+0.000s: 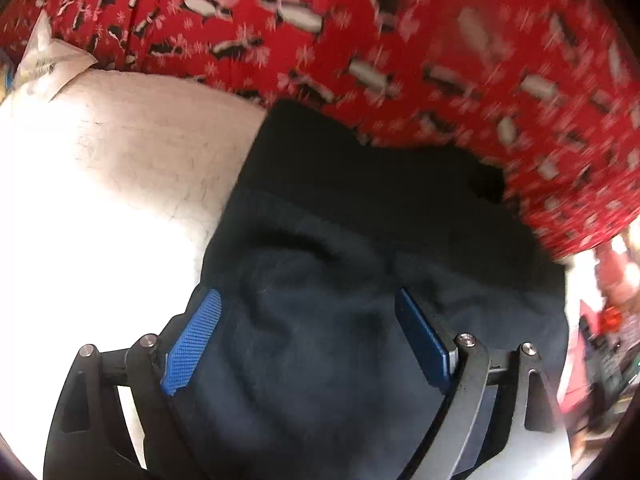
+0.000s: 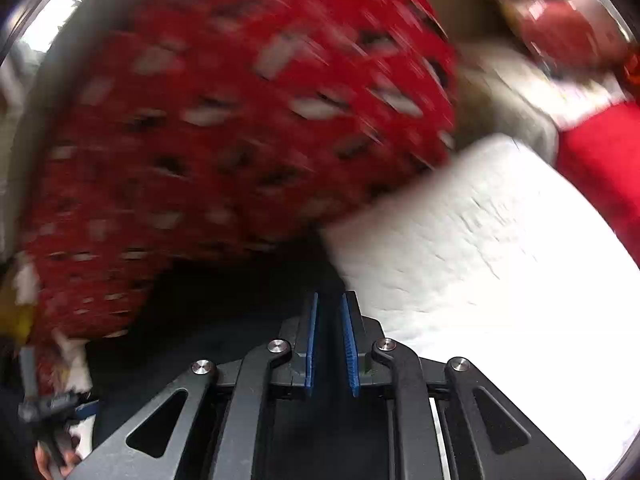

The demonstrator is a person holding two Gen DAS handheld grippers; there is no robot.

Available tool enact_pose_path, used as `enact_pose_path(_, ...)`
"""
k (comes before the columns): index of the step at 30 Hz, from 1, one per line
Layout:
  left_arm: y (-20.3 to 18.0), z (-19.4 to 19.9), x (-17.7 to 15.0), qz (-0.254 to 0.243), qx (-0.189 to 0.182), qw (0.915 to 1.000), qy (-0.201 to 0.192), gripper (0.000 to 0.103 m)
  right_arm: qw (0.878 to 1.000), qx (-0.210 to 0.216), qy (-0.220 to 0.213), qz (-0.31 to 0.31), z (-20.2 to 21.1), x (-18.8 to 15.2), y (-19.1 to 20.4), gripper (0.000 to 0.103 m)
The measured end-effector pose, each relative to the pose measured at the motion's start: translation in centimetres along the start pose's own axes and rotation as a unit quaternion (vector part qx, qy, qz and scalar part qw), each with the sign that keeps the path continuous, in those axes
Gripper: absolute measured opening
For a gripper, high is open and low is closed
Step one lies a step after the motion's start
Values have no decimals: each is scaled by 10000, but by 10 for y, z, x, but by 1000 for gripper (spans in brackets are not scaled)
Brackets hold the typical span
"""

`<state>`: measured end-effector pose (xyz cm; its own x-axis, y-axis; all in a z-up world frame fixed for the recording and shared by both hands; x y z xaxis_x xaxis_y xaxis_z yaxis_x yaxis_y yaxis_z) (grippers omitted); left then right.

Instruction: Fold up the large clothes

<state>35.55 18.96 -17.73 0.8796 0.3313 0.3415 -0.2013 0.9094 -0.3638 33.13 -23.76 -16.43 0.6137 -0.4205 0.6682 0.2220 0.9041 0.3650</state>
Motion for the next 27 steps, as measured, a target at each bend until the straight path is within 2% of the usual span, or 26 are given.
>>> enact_pose_path(1,2,5,2,80,-69,9999,-98,89,9999,83,-114,67,9,-4,2,22)
enact_pose_path(2,6,8,3,168,-70,9997,-182,89,9996,176,-178,147,14,-7,6,32)
enact_pose_path(3,13,6,2,237,76,9996,-164,89,9993,234,-168,249,16,-15,9,39)
enact_pose_path(5,26,-8,-9,292,458,9981,277,89,9986,115,217,462,0,-35,9,45)
enact_pose_path(6,34,-15,-13,363,480,9968,527,89,9958,10,684,604,-16,-49,7,43)
enact_pose_path(7,45,-12,-16,582,233,9964,574,89,9951,-107,686,709,-17,-55,6,43)
enact_pose_path(9,59,3,-13,922,-167,9950,337,89,9955,-237,382,834,1,-50,10,48)
enact_pose_path(11,76,16,-8,1172,-575,9913,192,89,9960,25,217,870,17,-47,19,48)
enact_pose_path(14,97,22,-8,1442,-836,9856,283,89,9909,339,56,1298,33,-58,45,48)
enact_pose_path(16,105,17,-17,1592,-931,9816,498,89,9848,410,165,1682,27,-79,63,49)
enact_pose_path(18,107,13,-25,1560,-1054,9803,599,89,9769,136,567,2056,3,-99,70,51)
enact_pose_path(19,106,15,-27,1444,-1062,9822,570,89,9743,-8,533,2190,2,-106,72,51)
enact_pose_path(21,98,18,-32,1203,-1107,9848,592,90,9726,-112,291,2302,18,-100,81,52)
enact_pose_path(22,93,15,-37,1111,-1218,9838,698,90,9748,50,248,2214,25,-96,86,52)
enact_pose_path(23,87,14,-44,1065,-1299,9827,780,93,9782,411,172,2030,37,-90,93,51)
enact_pose_path(24,82,11,-46,995,-1365,9820,842,98,9785,578,138,1975,42,-92,107,51)
enact_pose_path(26,65,10,-60,765,-1422,9827,903,103,9754,656,224,2093,30,-95,125,53)
enact_pose_path(27,56,7,-65,641,-1471,9818,1016,103,9716,506,500,2258,17,-106,128,54)
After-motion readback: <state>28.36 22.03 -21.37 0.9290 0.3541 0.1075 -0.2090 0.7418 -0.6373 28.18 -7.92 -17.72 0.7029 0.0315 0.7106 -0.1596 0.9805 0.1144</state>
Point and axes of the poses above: each gripper's, at about its wrist camera, not at the fingertips, and z roughly against the way its jaws point, y to its left, x to its top, the point moved 6 cm from there along -z, roughly the way its jaws point, and after that the axes turned 5 degrees about -x, right-handed, at the moved point
